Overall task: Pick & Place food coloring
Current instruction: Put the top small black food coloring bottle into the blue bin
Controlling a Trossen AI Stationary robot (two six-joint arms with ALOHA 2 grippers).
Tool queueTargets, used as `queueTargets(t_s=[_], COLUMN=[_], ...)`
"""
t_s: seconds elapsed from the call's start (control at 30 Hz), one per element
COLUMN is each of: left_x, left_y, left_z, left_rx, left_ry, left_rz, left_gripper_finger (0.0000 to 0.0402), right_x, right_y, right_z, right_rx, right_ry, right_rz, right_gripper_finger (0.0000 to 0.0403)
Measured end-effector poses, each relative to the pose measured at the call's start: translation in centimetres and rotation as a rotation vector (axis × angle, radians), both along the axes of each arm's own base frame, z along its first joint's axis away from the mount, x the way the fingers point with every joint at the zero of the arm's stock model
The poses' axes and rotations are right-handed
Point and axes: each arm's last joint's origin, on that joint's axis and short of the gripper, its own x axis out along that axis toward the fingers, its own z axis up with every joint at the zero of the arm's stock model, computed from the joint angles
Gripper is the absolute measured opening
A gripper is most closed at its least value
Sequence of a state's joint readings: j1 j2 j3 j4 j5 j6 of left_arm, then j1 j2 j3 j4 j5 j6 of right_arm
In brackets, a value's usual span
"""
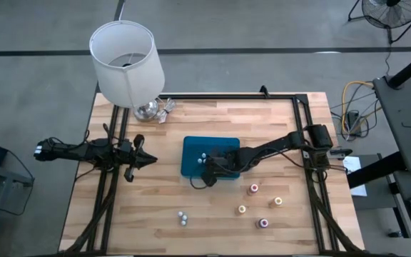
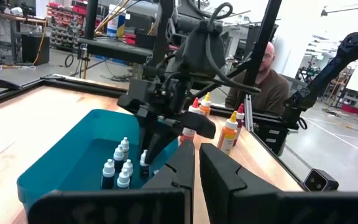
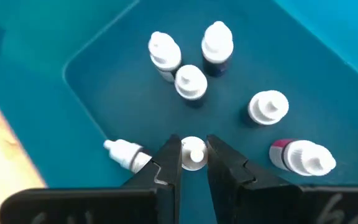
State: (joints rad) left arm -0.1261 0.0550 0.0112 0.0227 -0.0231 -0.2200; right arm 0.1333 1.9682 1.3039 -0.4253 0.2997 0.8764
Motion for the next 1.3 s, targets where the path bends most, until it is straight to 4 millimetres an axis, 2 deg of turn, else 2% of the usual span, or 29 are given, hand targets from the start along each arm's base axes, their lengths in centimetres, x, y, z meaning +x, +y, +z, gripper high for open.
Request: queueTargets(t_s=[0.3,0.77,1.3], left_x=[0.0,0.0,0.0], left_y=[0.0,0.0,0.0], left_z=[0.0,0.0,0.0], left_rx=[0.000,0.000,0.000], left_ry=[0.000,0.000,0.000], left_rz=[0.000,0.000,0.000], left_gripper_finger=[0.0000,0.0000,0.0000], right_x=[0.3,-0.1,-0.3], right_y=[-0.1,-1.0,-1.1], right_z=[0.6,0.2,-0.1], right_rx=[-0.024,-0.063,-0.063], right_ry=[-0.027,0.008,0.021], right_rz=[-0.015,-0.056,-0.059], right_gripper_finger=[0.0043,0.0043,0.0043])
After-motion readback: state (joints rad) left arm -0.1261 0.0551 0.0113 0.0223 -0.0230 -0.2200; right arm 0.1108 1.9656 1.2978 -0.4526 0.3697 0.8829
